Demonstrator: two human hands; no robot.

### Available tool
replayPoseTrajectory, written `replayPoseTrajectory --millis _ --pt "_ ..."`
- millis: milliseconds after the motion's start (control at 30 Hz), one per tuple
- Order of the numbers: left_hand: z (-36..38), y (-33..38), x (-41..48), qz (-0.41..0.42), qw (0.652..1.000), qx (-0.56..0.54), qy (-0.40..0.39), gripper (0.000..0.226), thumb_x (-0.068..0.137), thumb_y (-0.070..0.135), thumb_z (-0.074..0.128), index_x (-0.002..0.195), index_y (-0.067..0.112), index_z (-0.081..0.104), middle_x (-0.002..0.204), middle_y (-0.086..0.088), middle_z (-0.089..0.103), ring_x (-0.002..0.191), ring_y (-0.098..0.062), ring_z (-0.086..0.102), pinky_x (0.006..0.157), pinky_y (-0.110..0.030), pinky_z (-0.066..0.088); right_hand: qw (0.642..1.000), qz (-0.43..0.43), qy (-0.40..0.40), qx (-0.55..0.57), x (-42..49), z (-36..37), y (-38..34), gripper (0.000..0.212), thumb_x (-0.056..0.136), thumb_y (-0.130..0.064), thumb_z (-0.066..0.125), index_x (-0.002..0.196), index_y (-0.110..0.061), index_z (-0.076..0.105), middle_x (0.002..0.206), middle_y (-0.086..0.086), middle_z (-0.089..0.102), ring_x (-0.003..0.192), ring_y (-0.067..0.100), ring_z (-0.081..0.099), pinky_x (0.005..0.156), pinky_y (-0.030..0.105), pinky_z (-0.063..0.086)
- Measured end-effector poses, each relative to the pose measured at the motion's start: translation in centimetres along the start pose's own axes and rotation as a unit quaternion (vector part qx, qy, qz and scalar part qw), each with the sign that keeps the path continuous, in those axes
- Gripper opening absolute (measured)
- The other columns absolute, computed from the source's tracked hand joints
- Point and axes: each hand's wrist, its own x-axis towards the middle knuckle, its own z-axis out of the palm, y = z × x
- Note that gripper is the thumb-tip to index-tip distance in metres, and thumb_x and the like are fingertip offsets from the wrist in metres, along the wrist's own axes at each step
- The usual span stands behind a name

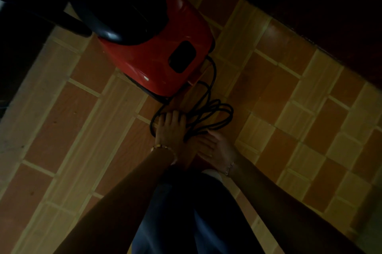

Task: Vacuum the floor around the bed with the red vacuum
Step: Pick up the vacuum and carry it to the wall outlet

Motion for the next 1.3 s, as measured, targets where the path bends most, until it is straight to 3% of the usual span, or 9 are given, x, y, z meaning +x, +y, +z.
replayPoseTrajectory --millis 167,300,433,600,733,900,1000,1133,1300 --pt "-0.5 0.3 0.2 -0.043 0.998 -0.047 0.0 0.048 0.057 0.034 0.085 0.092 0.006 0.068 0.084 -0.011 0.069 0.074 -0.029 0.067 0.063 -0.036 0.055 1.0 -0.013 -0.011 0.027 -0.4 0.5 -0.1 0.039 0.093 -0.031 0.052 0.124 -0.007 0.05 0.124 0.009 0.057 0.112 0.021 0.054 0.098 0.035 0.04" --pt "-2.3 0.1 -0.7 -0.067 0.982 -0.152 -0.092 0.06 0.093 0.03 0.051 0.143 0.006 0.028 0.12 -0.017 0.058 0.106 -0.034 0.059 0.083 -0.041 0.048 0.999 -0.032 0.01 0.041 -1.7 0.6 0.2 0.048 0.088 -0.036 0.06 0.127 -0.008 0.05 0.132 0.01 0.05 0.125 0.023 0.047 0.109 0.037 0.034" --pt "-7.4 0.5 -4.2 -0.121 0.92 -0.36 -0.095 0.04 0.091 0.023 0.055 0.125 0.005 0.05 0.113 -0.013 0.061 0.102 -0.028 0.059 0.075 -0.027 0.041 0.998 -0.047 -0.031 0.031 -5.3 1.2 0.6 0.087 0.07 -0.051 0.065 0.139 -0.005 0.04 0.131 0.007 0.05 0.128 0.021 0.043 0.115 0.037 0.025" --pt "-14.3 0.9 -8.7 -0.107 0.872 -0.468 -0.091 0.03 0.087 0.015 0.061 0.115 0.004 0.056 0.102 -0.008 0.06 0.096 -0.022 0.058 0.073 -0.025 0.042 0.993 -0.073 -0.088 0.037 -11.8 3.5 0.3 0.042 0.086 -0.046 0.054 0.103 -0.009 0.063 0.09 0.004 0.063 0.084 0.018 0.062 0.089 0.035 0.046" --pt "-18.8 1.7 -11.8 -0.081 0.896 -0.43 -0.07 0.037 0.089 0.022 0.059 0.122 0.008 0.051 0.104 -0.009 0.064 0.092 -0.024 0.062 0.073 -0.03 0.047 0.991 -0.084 -0.103 -0.015 -16.9 5.8 -0.3 0.031 0.091 -0.037 0.054 0.102 -0.01 0.064 0.09 0.007 0.067 0.089 0.021 0.062 0.09 0.039 0.048" --pt "-23.6 1.5 -15.0 -0.04 0.893 -0.445 -0.054 0.059 0.091 0.024 0.056 0.145 0.012 0.033 0.124 -0.008 0.058 0.108 -0.023 0.058 0.082 -0.023 0.043 0.992 -0.083 -0.078 -0.049 -21.5 8.0 -1.5 0.023 0.093 -0.029 0.054 0.098 -0.01 0.066 0.086 0.004 0.067 0.084 0.018 0.063 0.081 0.033 0.05" --pt "-26.0 0.1 -17.0 -0.031 0.893 -0.447 -0.035 0.042 0.094 0.033 0.053 0.132 0.015 0.05 0.116 -0.008 0.058 0.103 -0.023 0.057 0.083 -0.03 0.045 0.993 -0.096 -0.047 -0.048 -23.6 9.3 -2.4 0.019 0.096 -0.022 0.047 0.099 -0.008 0.06 0.086 0.004 0.063 0.08 0.018 0.061 0.07 0.031 0.05" --pt "-28.3 -3.0 -19.2 -0.058 0.907 -0.417 -0.022 0.058 0.088 0.052 0.039 0.133 0.018 0.052 0.126 -0.005 0.053 0.112 -0.022 0.053 0.092 -0.034 0.044 0.991 -0.119 -0.044 -0.039 -25.4 10.8 -4.7 0.024 0.1 -0.016 0.043 0.086 -0.009 0.061 0.086 0.002 0.063 0.084 0.013 0.062 0.085 0.03 0.049" --pt "-30.7 -5.8 -19.6 -0.093 0.89 -0.446 0.003 0.037 0.096 0.029 0.049 0.129 0.014 0.055 0.124 -0.006 0.057 0.112 -0.019 0.054 0.089 -0.022 0.037 0.981 -0.146 -0.022 -0.125 -25.9 13.5 -6.5 0.021 0.096 -0.023 0.051 0.079 -0.014 0.058 0.075 0.0 0.059 0.068 0.013 0.058 0.062 0.026 0.052"
